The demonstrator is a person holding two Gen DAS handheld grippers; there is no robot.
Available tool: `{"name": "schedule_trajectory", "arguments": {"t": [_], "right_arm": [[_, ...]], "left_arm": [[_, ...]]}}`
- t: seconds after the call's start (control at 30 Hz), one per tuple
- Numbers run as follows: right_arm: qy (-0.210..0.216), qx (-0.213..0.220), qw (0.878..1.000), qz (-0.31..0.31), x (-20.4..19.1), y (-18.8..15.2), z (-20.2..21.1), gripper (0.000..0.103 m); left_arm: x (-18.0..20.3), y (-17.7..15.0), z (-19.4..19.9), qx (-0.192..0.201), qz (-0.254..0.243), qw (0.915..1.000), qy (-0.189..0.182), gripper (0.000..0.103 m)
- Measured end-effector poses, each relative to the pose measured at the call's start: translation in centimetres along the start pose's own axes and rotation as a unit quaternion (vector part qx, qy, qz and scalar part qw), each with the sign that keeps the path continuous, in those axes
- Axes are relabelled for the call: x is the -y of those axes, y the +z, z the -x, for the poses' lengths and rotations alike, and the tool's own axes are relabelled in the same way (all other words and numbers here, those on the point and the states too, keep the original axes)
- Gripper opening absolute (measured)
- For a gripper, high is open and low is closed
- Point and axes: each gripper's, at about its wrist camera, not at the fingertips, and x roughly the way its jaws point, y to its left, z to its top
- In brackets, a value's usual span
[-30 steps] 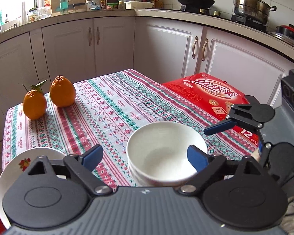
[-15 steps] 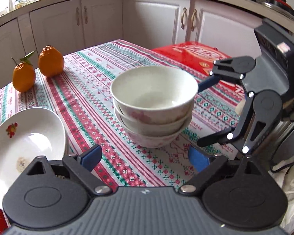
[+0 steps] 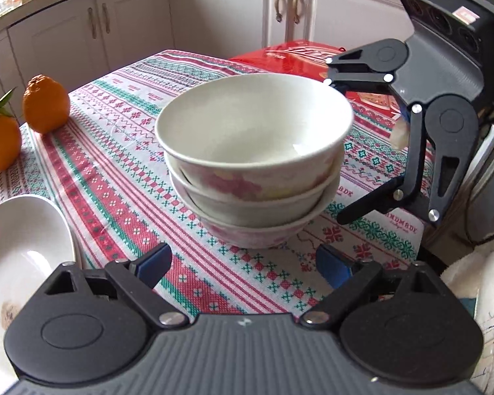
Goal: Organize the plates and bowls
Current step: 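Grip the three-bowl stack from opposite sides with both grippers, then carry the bowl stack with both grippers and lower it onto the plate stack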
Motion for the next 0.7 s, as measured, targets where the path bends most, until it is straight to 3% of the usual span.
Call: {"name": "schedule_trajectory", "arguments": {"t": [0.43,0.7], "right_arm": [[0.074,-0.014,0.995,0.067,1.2,2.6,-1.5,0.101],[0.095,-0.019,0.992,0.079,1.5,3.2,-1.3,0.098]], "left_arm": [[-0.8,2.1,-0.3,-0.011,-0.070,0.9956,-0.061,0.089],[-1.1,2.9,-0.5,-0.021,-0.094,0.9917,-0.085,0.084]]}}
